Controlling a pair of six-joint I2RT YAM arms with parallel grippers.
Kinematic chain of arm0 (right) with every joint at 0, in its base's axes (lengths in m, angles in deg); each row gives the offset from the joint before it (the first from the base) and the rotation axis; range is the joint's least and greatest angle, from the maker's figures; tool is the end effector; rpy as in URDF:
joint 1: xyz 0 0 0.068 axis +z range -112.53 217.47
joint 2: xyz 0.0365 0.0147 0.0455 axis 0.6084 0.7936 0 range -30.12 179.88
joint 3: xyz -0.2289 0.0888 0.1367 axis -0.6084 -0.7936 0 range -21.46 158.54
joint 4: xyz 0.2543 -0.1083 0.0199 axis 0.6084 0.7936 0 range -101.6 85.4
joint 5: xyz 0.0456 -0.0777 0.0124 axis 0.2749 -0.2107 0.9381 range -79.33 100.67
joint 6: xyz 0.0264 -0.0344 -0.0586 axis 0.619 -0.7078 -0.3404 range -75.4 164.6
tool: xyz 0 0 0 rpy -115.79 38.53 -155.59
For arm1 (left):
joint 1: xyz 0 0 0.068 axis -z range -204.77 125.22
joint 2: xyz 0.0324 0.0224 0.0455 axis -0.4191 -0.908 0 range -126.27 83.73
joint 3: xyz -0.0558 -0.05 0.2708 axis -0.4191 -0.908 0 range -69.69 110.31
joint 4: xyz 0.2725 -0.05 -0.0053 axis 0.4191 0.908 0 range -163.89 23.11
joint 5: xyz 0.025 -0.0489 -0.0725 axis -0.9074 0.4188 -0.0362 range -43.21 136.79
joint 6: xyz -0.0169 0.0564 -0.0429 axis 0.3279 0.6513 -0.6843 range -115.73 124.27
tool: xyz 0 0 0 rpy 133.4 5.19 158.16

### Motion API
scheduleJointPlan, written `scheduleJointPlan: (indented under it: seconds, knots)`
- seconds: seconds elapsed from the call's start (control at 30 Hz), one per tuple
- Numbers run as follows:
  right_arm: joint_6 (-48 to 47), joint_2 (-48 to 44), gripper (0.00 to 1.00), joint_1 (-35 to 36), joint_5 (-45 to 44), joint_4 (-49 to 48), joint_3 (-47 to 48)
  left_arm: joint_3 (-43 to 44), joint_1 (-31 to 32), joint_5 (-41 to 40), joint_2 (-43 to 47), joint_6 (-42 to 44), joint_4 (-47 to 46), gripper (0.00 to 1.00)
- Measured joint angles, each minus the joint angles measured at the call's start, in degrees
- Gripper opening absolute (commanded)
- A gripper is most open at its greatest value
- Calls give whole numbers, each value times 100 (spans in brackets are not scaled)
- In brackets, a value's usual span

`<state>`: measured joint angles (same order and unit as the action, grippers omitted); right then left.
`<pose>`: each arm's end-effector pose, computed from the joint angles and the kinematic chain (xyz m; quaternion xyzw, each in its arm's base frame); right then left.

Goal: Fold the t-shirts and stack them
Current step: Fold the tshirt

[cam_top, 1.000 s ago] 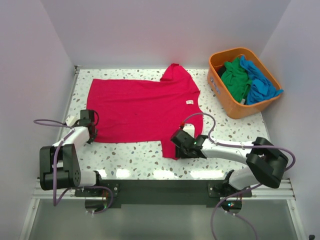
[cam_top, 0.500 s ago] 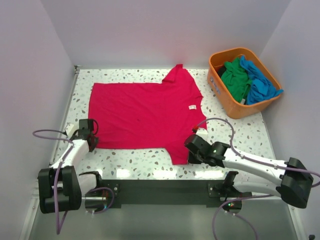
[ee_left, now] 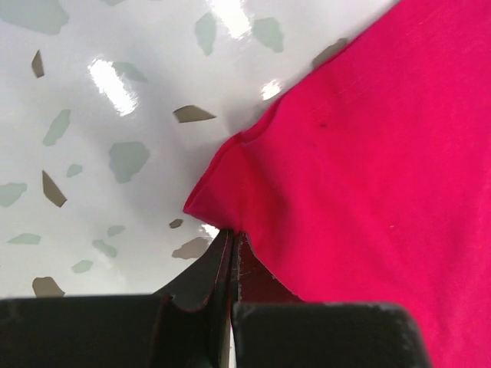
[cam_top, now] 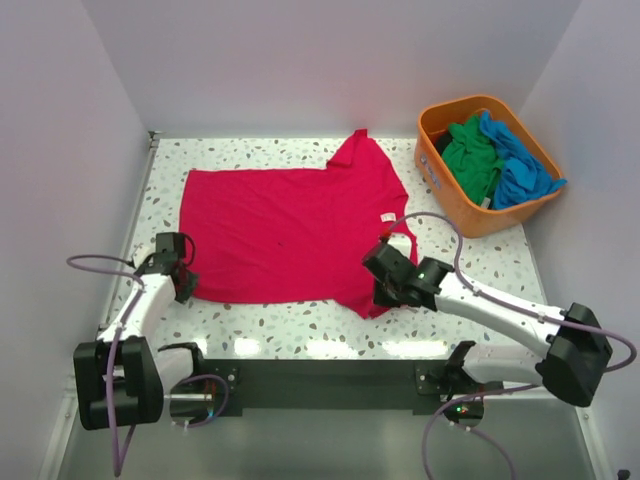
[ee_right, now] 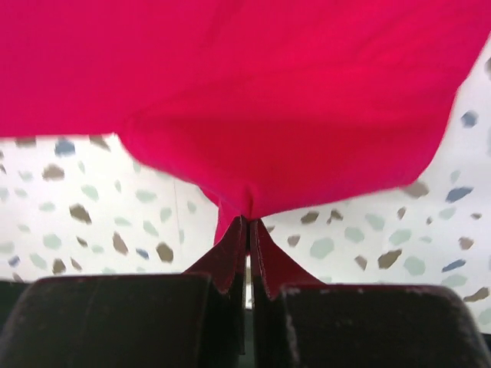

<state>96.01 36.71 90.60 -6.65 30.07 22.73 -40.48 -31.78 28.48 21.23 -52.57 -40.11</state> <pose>0.1553 0.1768 0.1998 0.0191 0.9643 0.0839 0.2505 0.1934 0.0429 0.1406 -0.5385 0.8045 0.0587 0.2437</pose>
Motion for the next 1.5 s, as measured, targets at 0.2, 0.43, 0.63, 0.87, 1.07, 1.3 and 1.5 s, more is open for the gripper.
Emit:
scheduleJointPlan:
  seconds: [0.2,0.43,0.63,0.87,1.07,1.3,1.5]
  knots:
    - [-728,363,0,-822,-42,-48,636,459,0,114,-348,48,17,0]
    - [-1526,1226,0,-1373,-42,-249,1790,1025,0,212,-911,52,0,0]
    - [-1926,1967,0,-1840,87,-442,2441,1602,0,278,-1558,90,-125,0]
    - [-2135,3073,0,-2282,361,-802,3136,2393,0,317,-2581,87,-348,13]
    - [-2345,4308,33,-2531,509,-944,4223,2962,0,254,-3270,94,-422,100]
    - [-2743,4778,99,-2682,667,-944,4767,3359,0,138,-3331,98,-361,100]
    - [-2837,3495,99,-2608,1377,-1263,3287,3040,0,57,-2470,251,-306,100]
